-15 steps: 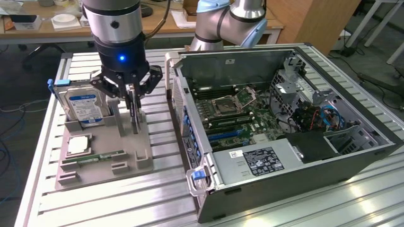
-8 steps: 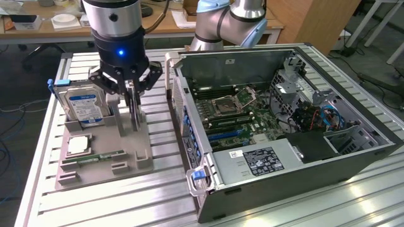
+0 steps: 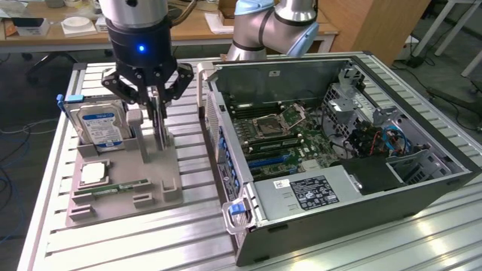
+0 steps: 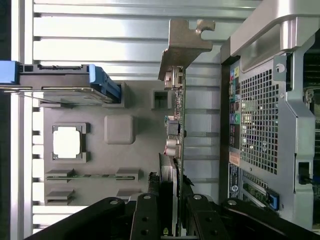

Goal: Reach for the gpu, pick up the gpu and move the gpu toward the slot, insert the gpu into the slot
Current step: 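Pick up the gpu and move the gpu toward the slot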

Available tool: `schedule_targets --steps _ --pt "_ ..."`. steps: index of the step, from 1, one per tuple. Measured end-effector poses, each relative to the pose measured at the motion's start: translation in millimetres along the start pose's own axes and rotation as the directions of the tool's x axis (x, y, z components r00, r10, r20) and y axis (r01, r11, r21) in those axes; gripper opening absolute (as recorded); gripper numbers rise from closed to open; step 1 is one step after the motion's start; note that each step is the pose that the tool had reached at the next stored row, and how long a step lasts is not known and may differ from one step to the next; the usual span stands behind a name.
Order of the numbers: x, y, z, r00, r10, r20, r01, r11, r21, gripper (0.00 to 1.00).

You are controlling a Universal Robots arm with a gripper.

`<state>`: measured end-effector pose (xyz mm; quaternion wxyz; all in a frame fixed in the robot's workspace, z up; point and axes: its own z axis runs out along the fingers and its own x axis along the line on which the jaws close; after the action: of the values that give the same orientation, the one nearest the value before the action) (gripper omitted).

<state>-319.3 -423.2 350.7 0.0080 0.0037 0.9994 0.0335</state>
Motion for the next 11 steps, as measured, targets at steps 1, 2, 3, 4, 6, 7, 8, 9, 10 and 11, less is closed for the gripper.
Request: schedule_targets --steps 1,2,3,4,6,7,8,9,10,11 --pt "0.0 0.2 -2.9 1.0000 0.000 -0.0001 0.000 1.0000 0.0010 0.27" --pt "-0.1 0.4 -5.7 1.0000 0.000 0.0000 0.000 1.0000 0.0014 0.27" --pt "-0.1 0.6 -8.6 1.0000 0.000 -0.0001 0.000 1.0000 0.0020 0.27" --pt "-0.2 0.8 -11.9 1.0000 0.000 0.0001 0.000 1.0000 0.0020 0.27" --pt "-0.3 1.3 -19.5 1.0000 0.000 0.0000 0.000 1.0000 0.0021 0.27" --pt "-0.4 1.6 -23.7 1.0000 0.000 0.0001 0.000 1.0000 0.0020 0.27" --pt "-0.4 1.9 -27.6 1.0000 0.000 0.0001 0.000 1.0000 0.0020 0.27" --pt "-0.5 2.1 -31.4 1.0000 0.000 0.0000 0.000 1.0000 0.0021 0.27" --pt "-0.5 2.3 -34.2 1.0000 0.000 0.0001 0.000 1.0000 0.0021 0.27" --pt "-0.5 2.5 -36.6 1.0000 0.000 0.0000 0.000 1.0000 0.0021 0.27"
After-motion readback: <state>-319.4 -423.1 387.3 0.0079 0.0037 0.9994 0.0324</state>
